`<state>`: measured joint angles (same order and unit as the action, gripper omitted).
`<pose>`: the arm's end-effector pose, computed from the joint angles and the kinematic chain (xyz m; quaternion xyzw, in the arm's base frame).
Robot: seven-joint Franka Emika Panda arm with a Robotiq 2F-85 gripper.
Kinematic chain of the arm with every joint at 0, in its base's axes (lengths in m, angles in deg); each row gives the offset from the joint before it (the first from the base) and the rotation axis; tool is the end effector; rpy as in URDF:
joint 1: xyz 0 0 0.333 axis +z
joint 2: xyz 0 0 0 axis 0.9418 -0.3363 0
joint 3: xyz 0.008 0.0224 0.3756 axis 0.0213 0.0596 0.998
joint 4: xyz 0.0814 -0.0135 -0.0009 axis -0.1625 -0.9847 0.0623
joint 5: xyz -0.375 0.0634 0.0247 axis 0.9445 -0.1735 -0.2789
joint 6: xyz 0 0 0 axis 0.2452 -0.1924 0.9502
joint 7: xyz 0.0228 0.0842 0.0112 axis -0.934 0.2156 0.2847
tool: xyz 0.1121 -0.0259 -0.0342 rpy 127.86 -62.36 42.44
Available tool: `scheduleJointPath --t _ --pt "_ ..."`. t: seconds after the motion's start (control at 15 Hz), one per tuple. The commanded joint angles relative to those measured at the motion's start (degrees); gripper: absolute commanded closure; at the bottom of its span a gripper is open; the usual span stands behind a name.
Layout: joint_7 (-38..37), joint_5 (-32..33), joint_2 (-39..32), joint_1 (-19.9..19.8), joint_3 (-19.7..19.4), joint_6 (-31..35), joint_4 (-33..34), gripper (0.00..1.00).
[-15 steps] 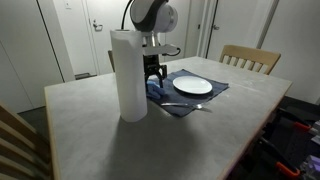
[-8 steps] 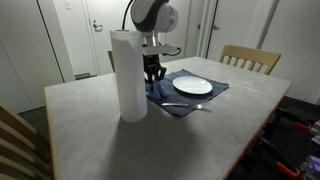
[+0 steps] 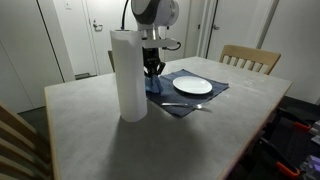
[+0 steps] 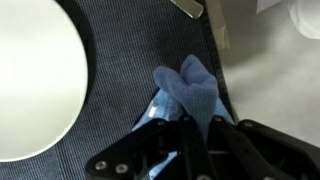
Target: Wipe the plate with the blue rug
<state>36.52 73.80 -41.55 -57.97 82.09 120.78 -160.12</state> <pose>0.6968 0.1822 0.2230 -0.9879 0.1000 0.1182 0.0066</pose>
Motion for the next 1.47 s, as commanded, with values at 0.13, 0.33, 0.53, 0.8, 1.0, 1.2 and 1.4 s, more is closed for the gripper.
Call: scheduleJointPath --t 0.13,0.33,0.53,0.8,1.0,1.2,1.4 --pt "7.06 -5.13 7.73 -4.12 1.87 2.41 -6.67 0.98" --pt "9.87 -6.66 12.35 -5.40 1.59 2.98 -10.53 0.98" --pt "11.33 -7.02 16.08 -6.26 1.20 2.74 -13.35 0.98" --pt "13.32 -5.71 18.85 -7.11 0.77 -0.14 -15.56 0.98" --pt "15.62 -4.93 19.35 -7.84 0.41 -1.83 -17.26 0.98" --pt "16.22 -4.73 18.99 -8.63 -0.25 -4.14 -19.09 0.98" --pt "13.42 -2.60 19.43 -8.69 -2.01 -7.73 -21.13 0.98"
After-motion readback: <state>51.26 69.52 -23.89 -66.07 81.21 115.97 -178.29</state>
